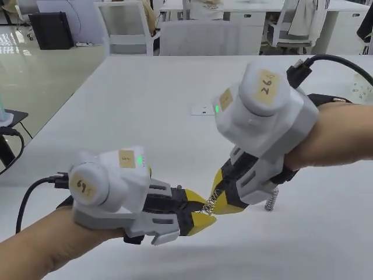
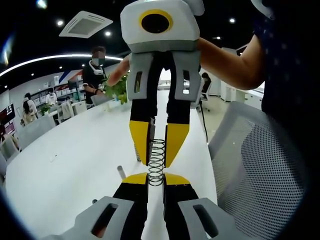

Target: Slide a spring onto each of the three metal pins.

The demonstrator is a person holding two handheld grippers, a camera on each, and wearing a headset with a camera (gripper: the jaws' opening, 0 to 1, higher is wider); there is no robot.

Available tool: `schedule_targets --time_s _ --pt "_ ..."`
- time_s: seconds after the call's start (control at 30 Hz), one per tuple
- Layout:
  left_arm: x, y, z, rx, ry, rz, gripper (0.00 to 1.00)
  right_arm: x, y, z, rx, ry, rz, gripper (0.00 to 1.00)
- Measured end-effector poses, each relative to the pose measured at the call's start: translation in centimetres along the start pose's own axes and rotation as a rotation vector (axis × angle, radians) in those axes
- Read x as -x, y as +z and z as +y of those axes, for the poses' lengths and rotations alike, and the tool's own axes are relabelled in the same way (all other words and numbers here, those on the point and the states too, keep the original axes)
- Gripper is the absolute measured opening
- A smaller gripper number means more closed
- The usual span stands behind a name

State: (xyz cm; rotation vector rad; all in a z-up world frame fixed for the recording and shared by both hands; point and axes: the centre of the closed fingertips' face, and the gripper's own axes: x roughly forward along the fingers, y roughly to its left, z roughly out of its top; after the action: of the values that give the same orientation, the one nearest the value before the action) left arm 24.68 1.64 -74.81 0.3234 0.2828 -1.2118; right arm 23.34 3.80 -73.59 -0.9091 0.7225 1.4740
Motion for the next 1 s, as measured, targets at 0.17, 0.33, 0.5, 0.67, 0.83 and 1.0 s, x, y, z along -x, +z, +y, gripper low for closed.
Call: schedule_targets --time_s 0.17,0.33,0.5,0.67,0.83,1.0 --pt "-0.03 0.06 -0.08 0.0 -0.001 -0.001 0.03 -0.05 0.35 0.07 0.006 0.0 0.0 0.08" --pt "-0.14 0.05 -0.1 0.0 -0.002 -0.001 0.03 -0.09 0.35 0.04 0.012 -0.002 0.005 0.08" --pt "-0.08 -0.08 -0.11 0.0 0.0 0.0 0.03 -0.19 0.31 0.04 0.015 0.0 0.009 0.08" --pt "-0.06 -0.26 -0.14 0.006 0.002 0.004 0.05 -0.33 0.32 -0.03 0.02 0.002 0.015 0.08" --pt "0.09 -0.47 -0.12 0.018 0.004 0.005 0.09 -0.35 0.23 -0.22 0.021 0.002 0.022 0.08" --pt "0.33 -0.6 0.04 0.032 0.01 0.003 0.13 -0.43 -0.08 -0.32 0.024 0.003 0.036 0.08"
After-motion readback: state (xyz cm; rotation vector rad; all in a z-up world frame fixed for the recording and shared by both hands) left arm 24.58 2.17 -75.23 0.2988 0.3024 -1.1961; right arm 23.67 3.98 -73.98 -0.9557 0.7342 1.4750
